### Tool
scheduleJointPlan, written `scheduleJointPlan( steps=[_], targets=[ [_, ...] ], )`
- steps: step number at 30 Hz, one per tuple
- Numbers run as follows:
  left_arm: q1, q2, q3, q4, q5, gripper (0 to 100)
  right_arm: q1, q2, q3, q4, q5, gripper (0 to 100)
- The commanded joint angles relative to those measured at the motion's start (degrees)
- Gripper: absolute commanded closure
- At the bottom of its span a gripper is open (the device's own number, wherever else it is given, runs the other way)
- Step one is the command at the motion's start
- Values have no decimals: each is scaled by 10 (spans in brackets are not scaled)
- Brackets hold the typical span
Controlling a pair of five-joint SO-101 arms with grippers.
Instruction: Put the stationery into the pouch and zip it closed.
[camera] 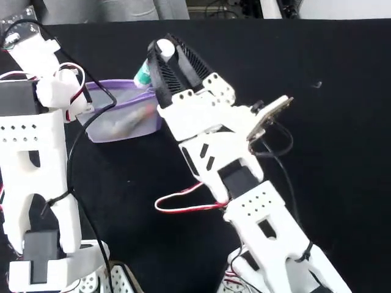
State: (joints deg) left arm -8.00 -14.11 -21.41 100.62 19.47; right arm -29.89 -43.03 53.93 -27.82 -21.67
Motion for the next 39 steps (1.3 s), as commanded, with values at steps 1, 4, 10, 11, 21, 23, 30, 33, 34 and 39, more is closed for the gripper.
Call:
scheduleJointPlan(
  steps=[1, 4, 10, 11, 21, 23, 30, 33, 34, 39],
  targets=[
    [0, -11, -3, 0, 8, 970, 4, 0, -22, -16, -8, 988],
    [0, -11, -3, 0, 8, 970, -19, 16, -23, -18, -7, 988],
    [-1, -11, -3, 0, 8, 970, -48, 80, -33, -35, -3, 988],
    [-1, -11, -3, 0, 8, 970, -47, 93, -34, -44, -3, 988],
    [-1, -11, -3, 1, 8, 970, -44, 175, -34, -54, -3, 982],
    [-4, -11, -2, 1, 8, 970, -46, 175, -34, -54, -3, 939],
    [-6, -11, -1, 1, 8, 970, -62, 171, -34, -54, 94, 699],
    [-6, -11, 3, 1, 8, 970, -66, 145, -25, -45, 152, 717],
    [-7, -11, 6, 1, 8, 970, -66, 131, -24, -35, 163, 730],
    [-7, -11, 7, 1, 8, 970, -62, 25, -55, 113, 169, 783]
  ],
)
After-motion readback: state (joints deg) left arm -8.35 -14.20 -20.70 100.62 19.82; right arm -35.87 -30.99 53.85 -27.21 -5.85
